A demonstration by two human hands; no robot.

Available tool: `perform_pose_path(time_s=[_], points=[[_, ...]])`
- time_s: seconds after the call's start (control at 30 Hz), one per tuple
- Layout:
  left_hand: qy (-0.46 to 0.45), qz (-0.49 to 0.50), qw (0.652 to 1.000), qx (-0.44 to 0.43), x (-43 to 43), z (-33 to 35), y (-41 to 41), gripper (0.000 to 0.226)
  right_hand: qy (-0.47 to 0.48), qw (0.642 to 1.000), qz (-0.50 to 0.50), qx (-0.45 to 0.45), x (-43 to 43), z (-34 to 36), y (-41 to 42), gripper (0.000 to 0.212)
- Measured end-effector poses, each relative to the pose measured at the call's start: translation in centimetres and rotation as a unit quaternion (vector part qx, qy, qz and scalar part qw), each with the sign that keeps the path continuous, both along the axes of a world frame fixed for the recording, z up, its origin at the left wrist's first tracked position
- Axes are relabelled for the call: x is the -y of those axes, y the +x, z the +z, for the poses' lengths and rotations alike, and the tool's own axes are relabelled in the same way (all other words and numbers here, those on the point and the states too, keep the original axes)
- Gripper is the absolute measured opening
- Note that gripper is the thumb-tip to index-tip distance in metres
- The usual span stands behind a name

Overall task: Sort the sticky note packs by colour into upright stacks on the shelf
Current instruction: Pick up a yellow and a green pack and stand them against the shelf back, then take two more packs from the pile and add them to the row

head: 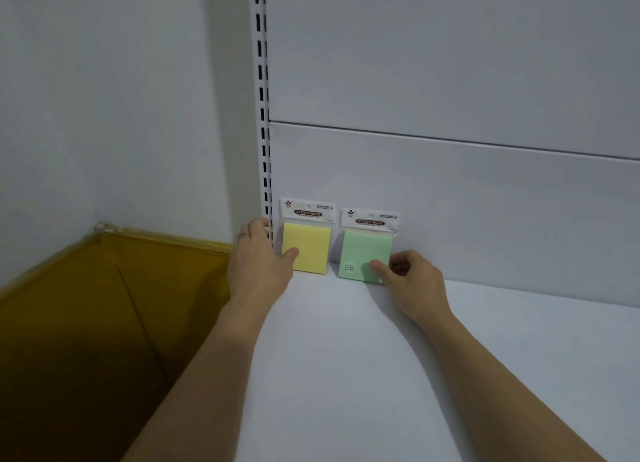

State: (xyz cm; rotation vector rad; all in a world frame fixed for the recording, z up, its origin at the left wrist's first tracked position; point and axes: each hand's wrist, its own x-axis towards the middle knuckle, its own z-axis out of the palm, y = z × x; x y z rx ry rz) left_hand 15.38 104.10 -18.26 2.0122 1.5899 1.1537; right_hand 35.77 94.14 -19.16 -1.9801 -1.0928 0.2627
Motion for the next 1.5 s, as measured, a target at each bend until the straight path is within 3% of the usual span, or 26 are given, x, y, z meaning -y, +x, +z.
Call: perform_pose_path(time_s=[0.13,0.27,0.4,0.8,1.5], points=[[0.076,-0.045,0.996,-0.027,1.4,1.9,0.4,0.056,0.005,0.994,-0.031,0.108,2.3,1.6,0.6,0.053],[0.123,-0.163,0.976,-0.071,3.8,3.1,2.8,0.049,-0.073,0.966,-0.027,0.249,6.4,4.4,2.4,0.082],[0.155,-0.233,0.951,-0.132,6.4,5.0,6.6,0.051,-0.146,0.944,-0.050,0.293,10.3,7.1,4.8,0.087],[0.171,-0.409,0.867,-0.229,13.7,9.4,18.6,0.076,-0.222,0.903,-0.215,0.298,21.9,10.5,12.1,0.088],[0.176,-0.559,0.773,-0.242,33.1,8.6,42.9,0.064,-0.273,0.866,-0.374,0.188,44.3,9.5,32.9,0.080]])
